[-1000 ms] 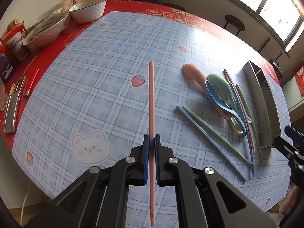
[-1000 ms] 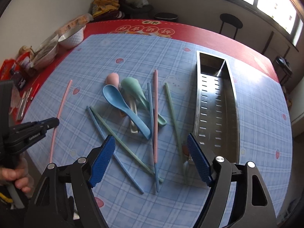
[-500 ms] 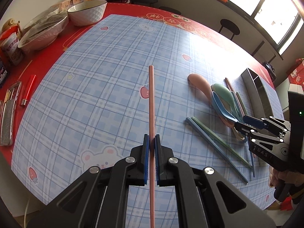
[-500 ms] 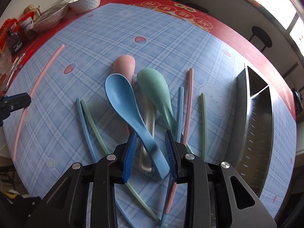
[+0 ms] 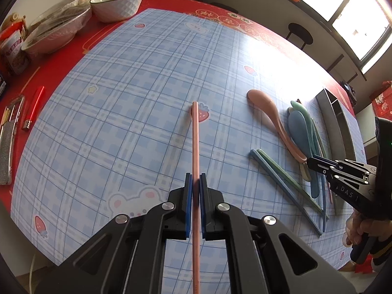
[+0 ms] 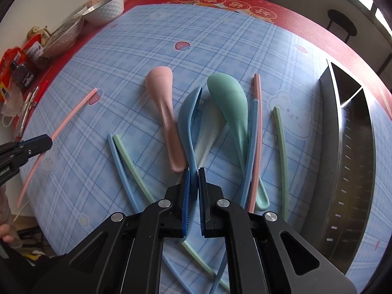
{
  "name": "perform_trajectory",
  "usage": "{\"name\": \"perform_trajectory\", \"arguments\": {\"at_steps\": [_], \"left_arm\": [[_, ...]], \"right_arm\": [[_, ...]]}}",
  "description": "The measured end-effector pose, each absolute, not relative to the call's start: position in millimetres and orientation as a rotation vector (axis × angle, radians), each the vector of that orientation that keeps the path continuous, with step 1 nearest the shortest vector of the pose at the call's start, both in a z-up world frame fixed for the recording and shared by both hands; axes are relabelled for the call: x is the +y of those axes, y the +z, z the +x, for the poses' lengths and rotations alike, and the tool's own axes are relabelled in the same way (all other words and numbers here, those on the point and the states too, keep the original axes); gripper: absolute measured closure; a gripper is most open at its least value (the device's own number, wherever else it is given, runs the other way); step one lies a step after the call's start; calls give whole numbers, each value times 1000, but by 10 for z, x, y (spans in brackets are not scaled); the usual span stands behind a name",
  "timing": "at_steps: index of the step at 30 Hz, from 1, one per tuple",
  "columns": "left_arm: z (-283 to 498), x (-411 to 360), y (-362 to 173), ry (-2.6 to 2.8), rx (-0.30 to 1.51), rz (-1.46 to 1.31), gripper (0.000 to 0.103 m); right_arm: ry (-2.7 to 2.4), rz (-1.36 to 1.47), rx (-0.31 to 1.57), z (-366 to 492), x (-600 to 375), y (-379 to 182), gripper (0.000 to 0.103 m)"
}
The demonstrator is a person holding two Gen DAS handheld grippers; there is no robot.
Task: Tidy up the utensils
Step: 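Lower the right tool onto the blue spoon handle and close, then lift the blue spoon and lower it into the steel tray with the right tool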
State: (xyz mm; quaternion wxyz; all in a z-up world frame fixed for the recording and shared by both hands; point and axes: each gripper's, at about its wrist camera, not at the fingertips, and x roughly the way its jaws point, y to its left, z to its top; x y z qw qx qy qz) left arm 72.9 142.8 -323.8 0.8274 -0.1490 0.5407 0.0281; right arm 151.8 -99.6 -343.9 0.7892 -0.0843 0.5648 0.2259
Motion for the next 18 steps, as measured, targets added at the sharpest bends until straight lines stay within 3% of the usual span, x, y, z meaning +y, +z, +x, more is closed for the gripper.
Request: {"name": "perform_trajectory", "arguments": {"at_steps": [10, 18], "left_arm": [[750, 1484, -3520, 46, 1258, -425, 97], [863, 1262, -3503, 73, 1280, -311, 94]], "right_arm": [[458, -2, 1219, 1443, -1169, -3422, 97], [451, 121, 1211, 1387, -1344, -3378, 97]]}}
